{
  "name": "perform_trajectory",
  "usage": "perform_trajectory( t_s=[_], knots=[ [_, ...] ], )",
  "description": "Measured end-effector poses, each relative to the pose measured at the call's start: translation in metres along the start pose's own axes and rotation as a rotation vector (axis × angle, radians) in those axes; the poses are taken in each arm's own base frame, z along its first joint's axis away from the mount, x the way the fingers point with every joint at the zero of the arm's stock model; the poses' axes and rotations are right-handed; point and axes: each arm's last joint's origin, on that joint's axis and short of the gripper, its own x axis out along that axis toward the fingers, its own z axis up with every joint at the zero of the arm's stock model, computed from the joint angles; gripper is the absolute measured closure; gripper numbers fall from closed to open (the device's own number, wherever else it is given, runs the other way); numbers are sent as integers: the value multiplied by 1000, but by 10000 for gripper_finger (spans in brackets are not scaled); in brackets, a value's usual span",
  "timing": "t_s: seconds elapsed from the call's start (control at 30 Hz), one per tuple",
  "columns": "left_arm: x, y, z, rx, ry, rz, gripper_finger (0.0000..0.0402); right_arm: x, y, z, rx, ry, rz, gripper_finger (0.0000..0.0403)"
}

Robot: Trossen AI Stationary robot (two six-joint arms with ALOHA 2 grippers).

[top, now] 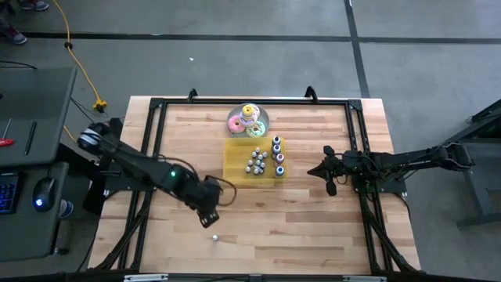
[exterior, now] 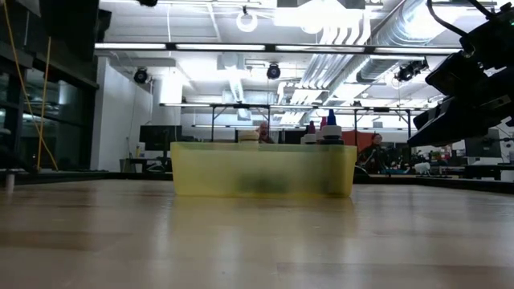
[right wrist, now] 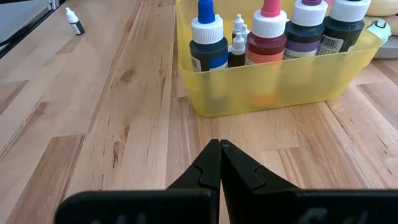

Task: Pick & Place food coloring
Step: Put the small black food coloring bottle into the yellow container

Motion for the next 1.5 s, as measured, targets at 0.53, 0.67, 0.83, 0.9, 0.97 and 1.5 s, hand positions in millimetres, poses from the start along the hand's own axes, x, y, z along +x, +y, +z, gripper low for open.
perform_trajectory(
  t_s=[0.53, 0.67, 0.83, 0.9, 0.97, 1.5],
  knots=[
    [43, -58, -20, -38, 111, 101, 225, 0, 0, 0, 0, 1, 0, 402],
    [55, -65, -24, -43, 122, 98, 225, 0, 0, 0, 0, -1, 0, 402],
    [70, -68, -25, -50, 153, 105, 225, 0, 0, 0, 0, 1, 0, 402],
    [75, -69, -27, -48, 157, 113, 225, 0, 0, 0, 0, 1, 0, 402],
    [78, -71, -29, -50, 155, 111, 225, 0, 0, 0, 0, 1, 0, 402],
    [99, -72, -37, -44, 140, 170, 225, 0, 0, 0, 0, 0, 0, 402]
  ],
)
